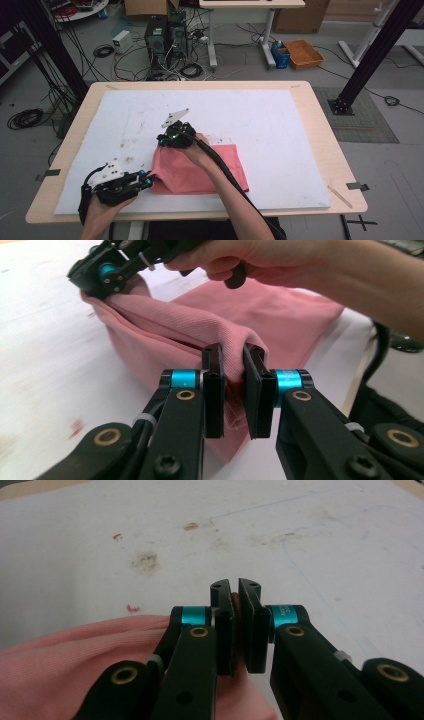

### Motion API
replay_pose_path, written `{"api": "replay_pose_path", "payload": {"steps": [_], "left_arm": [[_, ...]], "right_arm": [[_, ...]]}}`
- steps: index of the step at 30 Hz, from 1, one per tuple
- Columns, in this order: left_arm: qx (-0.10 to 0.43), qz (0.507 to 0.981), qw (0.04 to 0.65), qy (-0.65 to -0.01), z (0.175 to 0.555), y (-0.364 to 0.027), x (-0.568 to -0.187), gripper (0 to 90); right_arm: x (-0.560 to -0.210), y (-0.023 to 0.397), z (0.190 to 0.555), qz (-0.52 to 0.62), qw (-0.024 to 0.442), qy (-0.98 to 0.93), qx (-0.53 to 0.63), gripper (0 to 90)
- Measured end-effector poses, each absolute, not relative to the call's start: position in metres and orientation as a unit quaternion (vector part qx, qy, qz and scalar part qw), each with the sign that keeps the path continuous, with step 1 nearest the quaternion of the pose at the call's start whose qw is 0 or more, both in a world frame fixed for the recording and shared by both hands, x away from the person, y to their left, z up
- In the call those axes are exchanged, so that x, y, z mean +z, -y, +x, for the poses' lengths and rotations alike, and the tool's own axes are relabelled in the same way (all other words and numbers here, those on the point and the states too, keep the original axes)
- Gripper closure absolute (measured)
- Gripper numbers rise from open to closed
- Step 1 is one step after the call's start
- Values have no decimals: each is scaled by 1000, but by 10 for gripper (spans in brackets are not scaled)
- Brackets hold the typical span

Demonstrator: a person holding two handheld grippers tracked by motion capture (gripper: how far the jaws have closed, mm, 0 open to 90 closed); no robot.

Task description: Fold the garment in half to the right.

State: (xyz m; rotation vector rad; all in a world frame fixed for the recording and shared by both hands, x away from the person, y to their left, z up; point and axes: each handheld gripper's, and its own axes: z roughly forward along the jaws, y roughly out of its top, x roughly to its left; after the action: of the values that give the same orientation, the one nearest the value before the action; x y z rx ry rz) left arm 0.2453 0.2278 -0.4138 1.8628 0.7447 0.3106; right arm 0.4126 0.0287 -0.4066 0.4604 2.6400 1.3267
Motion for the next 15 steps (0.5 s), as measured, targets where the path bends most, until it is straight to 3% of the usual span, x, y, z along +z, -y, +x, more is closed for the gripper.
{"api": "replay_pose_path", "payload": {"steps": [15], "left_arm": [[92,813,511,-263,270,-120,-422,802]], "right_arm": [[-406,64,409,194,112,-878,423,860]]}}
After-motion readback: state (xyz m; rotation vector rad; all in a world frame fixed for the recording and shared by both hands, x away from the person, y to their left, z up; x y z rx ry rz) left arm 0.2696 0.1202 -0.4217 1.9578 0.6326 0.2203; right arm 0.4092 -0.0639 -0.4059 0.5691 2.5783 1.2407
